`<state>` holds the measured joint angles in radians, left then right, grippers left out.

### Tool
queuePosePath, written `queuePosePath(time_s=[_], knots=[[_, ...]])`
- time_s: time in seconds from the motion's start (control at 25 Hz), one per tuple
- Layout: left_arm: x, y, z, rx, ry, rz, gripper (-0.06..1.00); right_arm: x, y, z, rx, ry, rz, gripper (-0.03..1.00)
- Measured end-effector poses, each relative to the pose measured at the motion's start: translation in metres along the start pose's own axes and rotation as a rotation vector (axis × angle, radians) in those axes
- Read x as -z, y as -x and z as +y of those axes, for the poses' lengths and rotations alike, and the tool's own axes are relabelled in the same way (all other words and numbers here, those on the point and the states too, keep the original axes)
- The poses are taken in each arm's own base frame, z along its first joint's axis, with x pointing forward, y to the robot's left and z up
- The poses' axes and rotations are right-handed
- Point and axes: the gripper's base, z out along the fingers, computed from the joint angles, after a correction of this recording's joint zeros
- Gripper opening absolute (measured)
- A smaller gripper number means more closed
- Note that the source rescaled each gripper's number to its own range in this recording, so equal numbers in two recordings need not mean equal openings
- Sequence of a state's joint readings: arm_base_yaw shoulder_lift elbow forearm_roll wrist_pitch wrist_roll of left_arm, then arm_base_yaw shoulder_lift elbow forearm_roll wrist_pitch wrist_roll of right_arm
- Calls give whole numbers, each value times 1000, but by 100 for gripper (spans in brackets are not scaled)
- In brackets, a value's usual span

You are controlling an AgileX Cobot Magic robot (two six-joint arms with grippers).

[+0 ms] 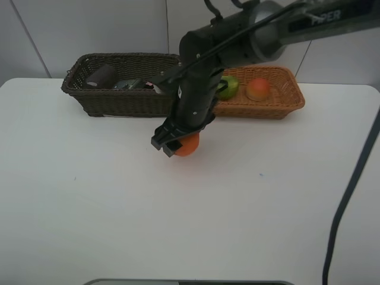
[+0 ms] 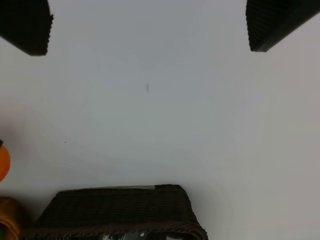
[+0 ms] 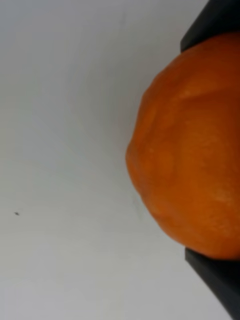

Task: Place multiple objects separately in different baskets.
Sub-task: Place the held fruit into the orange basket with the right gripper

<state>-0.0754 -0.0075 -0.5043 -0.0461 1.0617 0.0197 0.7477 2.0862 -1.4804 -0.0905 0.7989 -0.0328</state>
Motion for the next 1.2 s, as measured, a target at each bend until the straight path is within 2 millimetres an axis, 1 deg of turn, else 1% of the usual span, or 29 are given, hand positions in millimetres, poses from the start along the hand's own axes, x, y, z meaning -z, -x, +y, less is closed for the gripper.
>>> queuePosePath(time_s=[0.12, 0.2, 0.36, 0.6, 0.76, 0.96, 1.2], knots=[[0, 0, 0, 0, 0, 0, 97, 21, 0, -16, -104, -25, -35, 66], [0, 0, 0, 0, 0, 0, 97, 31, -1, -28, -168, -47, -48, 66], [0, 0, 0, 0, 0, 0, 97, 44, -8, -59, -306, -111, -55, 66], [0, 0, 0, 0, 0, 0, 97, 45, -27, -112, -562, -194, -41, 66], [0, 0, 0, 0, 0, 0, 97, 46, -38, -143, -675, -226, -62, 66], [0, 0, 0, 0, 0, 0, 97, 48, -44, -171, -737, -243, -136, 66], [0, 0, 0, 0, 0, 0, 97, 48, -49, -198, -781, -260, -245, 66]])
